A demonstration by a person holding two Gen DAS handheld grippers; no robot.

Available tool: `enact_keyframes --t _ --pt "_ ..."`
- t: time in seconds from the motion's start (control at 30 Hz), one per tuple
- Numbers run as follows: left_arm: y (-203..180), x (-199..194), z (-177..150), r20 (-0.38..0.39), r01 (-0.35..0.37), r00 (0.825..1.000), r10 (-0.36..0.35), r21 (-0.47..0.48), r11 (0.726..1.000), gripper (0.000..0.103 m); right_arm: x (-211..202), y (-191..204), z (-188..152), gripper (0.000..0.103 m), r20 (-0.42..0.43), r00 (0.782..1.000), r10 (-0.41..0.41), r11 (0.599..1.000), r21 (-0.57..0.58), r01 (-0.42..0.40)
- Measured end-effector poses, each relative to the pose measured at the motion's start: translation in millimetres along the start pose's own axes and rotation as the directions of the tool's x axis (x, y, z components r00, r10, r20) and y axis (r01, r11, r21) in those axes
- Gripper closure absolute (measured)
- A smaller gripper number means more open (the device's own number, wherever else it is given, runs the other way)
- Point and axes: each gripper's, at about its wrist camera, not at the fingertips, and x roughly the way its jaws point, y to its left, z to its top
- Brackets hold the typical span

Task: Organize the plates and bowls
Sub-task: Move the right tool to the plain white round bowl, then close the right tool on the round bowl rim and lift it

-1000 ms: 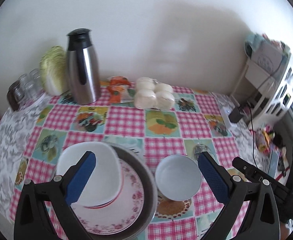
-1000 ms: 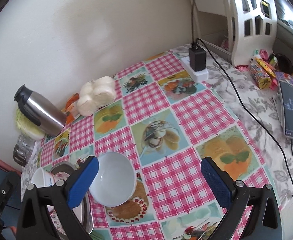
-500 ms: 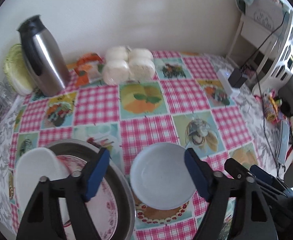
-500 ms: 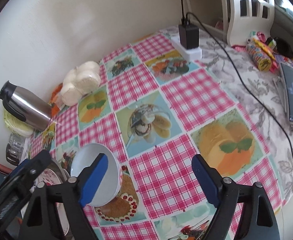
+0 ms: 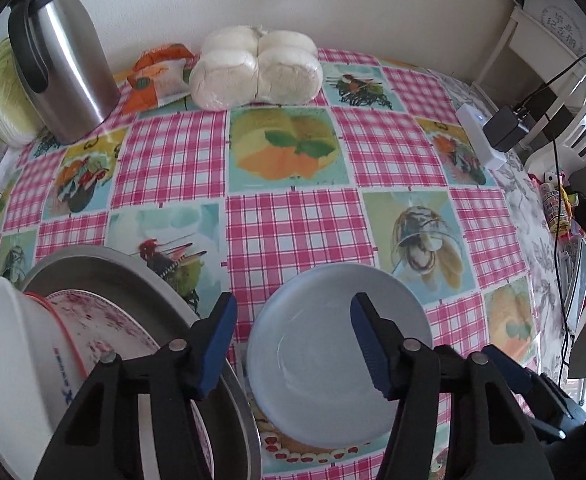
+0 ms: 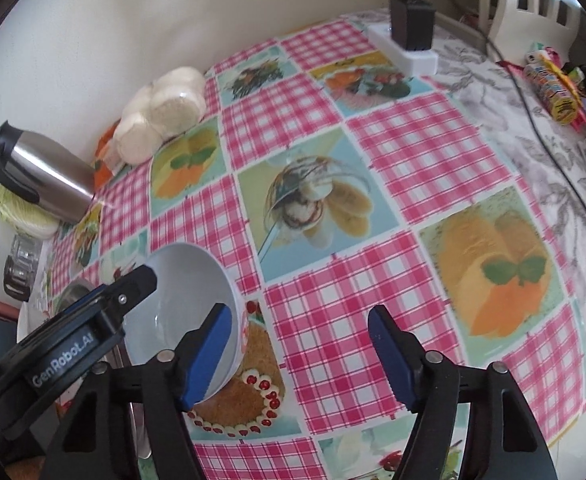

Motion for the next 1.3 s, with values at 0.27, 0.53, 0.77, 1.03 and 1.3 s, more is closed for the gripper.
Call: enact_keyframes --t 0.27,0.53,0.77,1.03,1.3 --pt "1 11 -1 -0.014 0.017 1.0 -0.017 0.0 1.0 0.056 18 11 -3 0.067 -0.039 0.997 0.061 0.998 -0.005 -0.061" --pt "1 16 -2 -0.018 0.003 1.0 -0.003 0.007 1.0 0.066 20 15 -1 0.094 -0.021 0.991 0.131 0.991 0.013 -0.131" --pt "-5 25 -6 -0.045 0.015 0.999 -0.014 0.024 1.0 0.073 15 0 4 0.096 0.013 0.993 0.114 0.992 0.056 -0.115" --pt "-16 33 -10 -0.068 0.004 0.998 0.0 0.056 0.998 0.073 14 -19 8 0.096 0.026 0.994 0.104 0.989 0.107 -0.106" --pt "-25 34 -15 -0.048 0.006 0.999 -0.001 0.111 0.994 0.089 24 -20 7 0.096 0.005 0.993 0.122 0.984 0.13 -0.121"
